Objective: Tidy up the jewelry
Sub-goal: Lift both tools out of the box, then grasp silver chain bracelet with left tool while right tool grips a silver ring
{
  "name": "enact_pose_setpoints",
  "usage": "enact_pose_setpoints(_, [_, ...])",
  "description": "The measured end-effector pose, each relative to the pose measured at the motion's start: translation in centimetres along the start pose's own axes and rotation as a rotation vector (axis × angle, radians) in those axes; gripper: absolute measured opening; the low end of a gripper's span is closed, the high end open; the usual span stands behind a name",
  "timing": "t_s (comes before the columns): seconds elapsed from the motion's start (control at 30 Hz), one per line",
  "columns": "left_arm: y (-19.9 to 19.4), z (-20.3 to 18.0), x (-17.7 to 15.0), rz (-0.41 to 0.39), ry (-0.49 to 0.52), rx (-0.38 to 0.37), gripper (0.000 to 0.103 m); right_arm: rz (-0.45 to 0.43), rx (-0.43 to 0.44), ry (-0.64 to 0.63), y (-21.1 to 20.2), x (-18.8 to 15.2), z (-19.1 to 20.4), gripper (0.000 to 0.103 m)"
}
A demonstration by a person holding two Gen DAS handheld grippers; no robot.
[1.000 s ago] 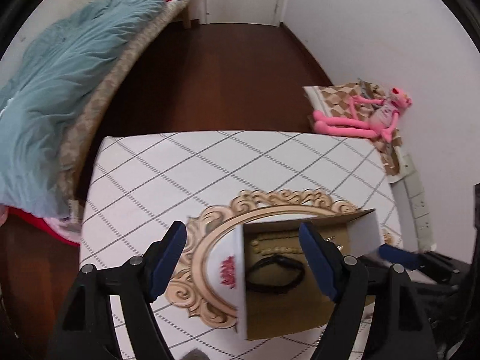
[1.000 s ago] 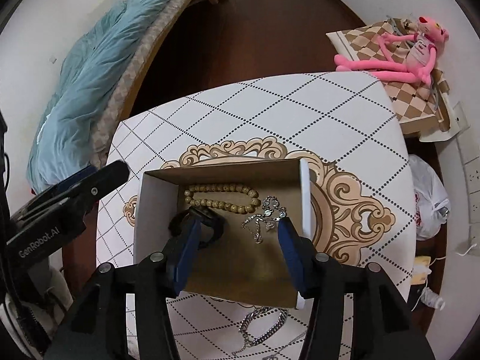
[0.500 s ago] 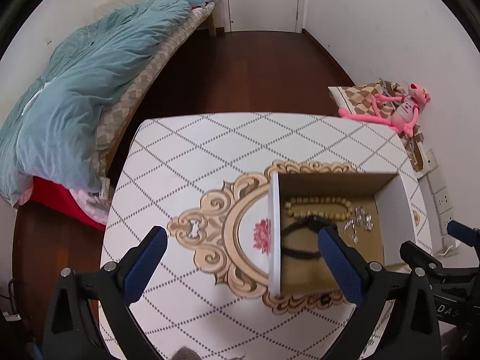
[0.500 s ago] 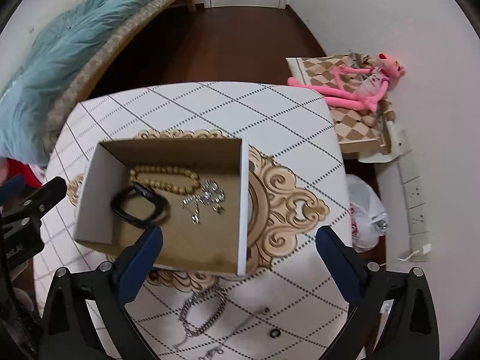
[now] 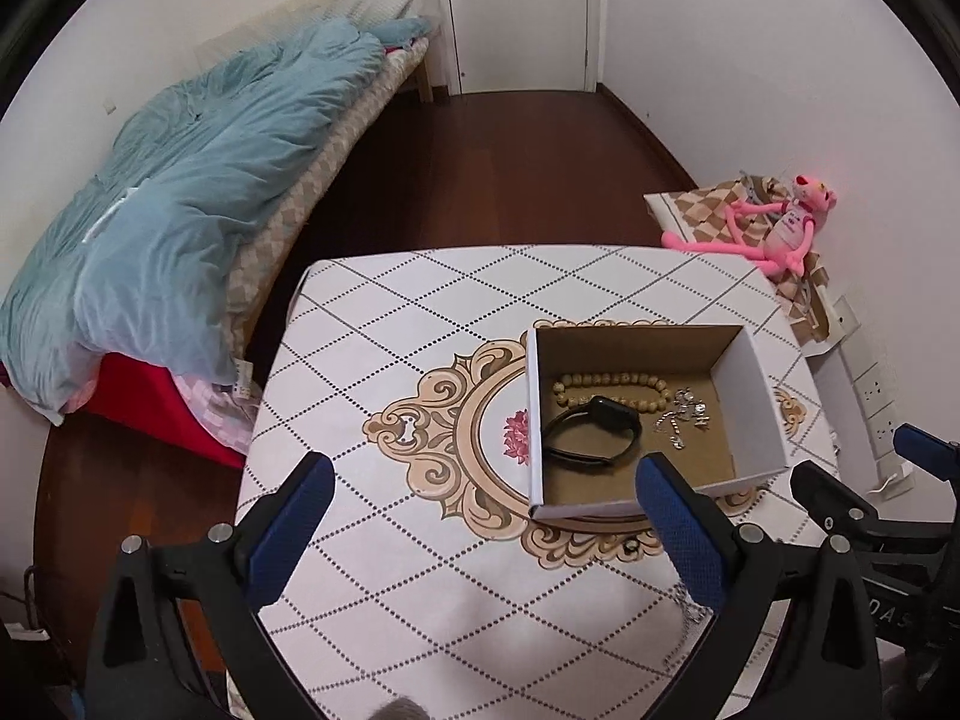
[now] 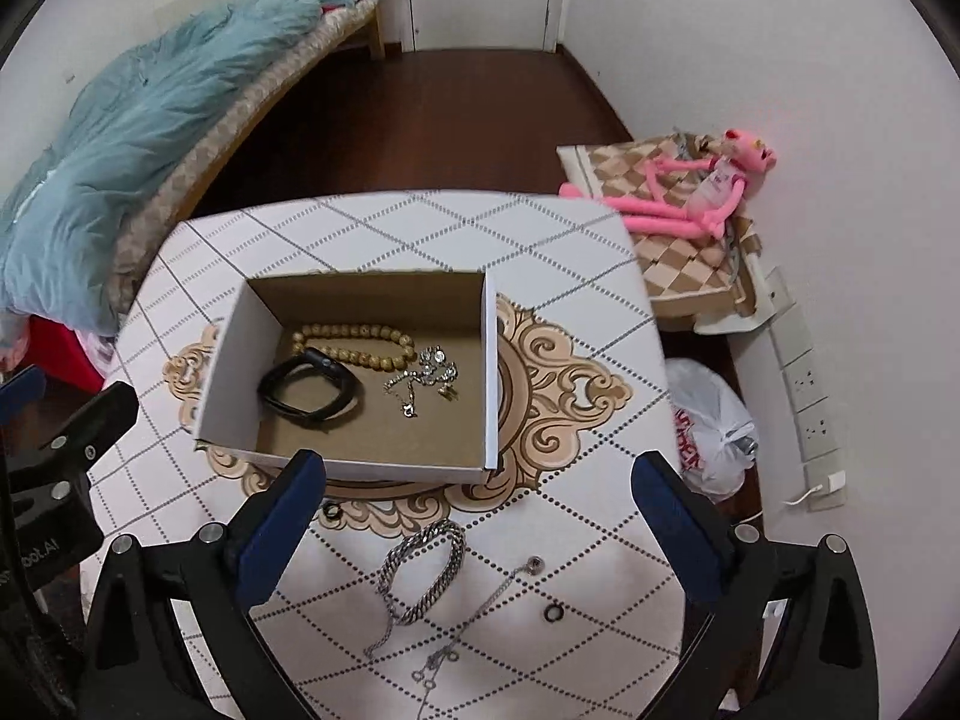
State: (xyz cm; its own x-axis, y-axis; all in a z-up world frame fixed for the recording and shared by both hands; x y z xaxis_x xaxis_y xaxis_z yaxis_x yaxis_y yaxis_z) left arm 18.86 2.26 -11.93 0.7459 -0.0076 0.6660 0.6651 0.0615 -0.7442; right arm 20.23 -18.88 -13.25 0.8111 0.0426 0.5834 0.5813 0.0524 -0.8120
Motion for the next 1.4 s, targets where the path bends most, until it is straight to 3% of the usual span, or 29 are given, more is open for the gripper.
enact_pose_setpoints(0.33, [-5.4, 0.4, 0.0, -0.057, -0.020, -0.019, 0.103, -0.128, -0.005, -0.003, -7.4, 0.1, 0.1, 0.103])
enact_pose_setpoints(0.57, [-7.2, 0.5, -0.5, -0.074, -0.027, -0.014, 0.103, -0.154, 0.016, 0.005, -9.8, -0.5, 0.0, 0.103])
enact_pose_setpoints(0.67, [-6.5, 0.5, -1.5, -0.064, -0.038, -0.028, 0.103, -0.122, 0.044, 0.031, -9.1, -1.4, -0.5, 0.103])
enact_pose_setpoints(0.8, [-4.7, 0.3, -3.9, -0.023, -0.022, 0.020, 0.103, -0.051, 0.040, 0.058, -6.4, -3.9, -1.5, 0.103])
enact_pose_setpoints(1.07, [0.1, -0.4, -10.1, 0.127, 0.017, 0.083, 0.103, 0.126, 0.061, 0.146, 0.7, -12.9, -2.7, 0.101])
enact_pose_setpoints(1.27, [1.6, -0.1, -12.9, 0.200, 0.030, 0.101, 0.103, 0.123, 0.052, 0.116, 3.3, -16.2, -0.7, 0.078])
enact_pose_setpoints(1.37, [2.0, 0.3, -13.4, 0.211, 0.029, 0.111, 0.103, 0.091, 0.004, 0.053, 3.7, -16.5, 0.3, 0.060])
enact_pose_setpoints(1.4, [2.1, 0.4, -13.5, 0.214, 0.027, 0.110, 0.103, 0.066, -0.006, 0.034, 3.5, -16.6, 0.6, 0.047])
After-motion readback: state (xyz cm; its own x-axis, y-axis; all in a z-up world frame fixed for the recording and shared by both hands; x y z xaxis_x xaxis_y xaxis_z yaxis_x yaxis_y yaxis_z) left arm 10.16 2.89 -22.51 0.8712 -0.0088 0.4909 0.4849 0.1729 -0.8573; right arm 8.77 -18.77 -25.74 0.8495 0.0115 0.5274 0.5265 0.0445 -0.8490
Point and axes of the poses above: each gripper's, at about its wrist camera, not at the fingertips, and y roughly the way its jaws point, z to its left, x to its top, the point moved 2 cm from there along y, roughly the way its jaws point, and after that the axes turned 8 degrees about -z, right-handed, at the moved point
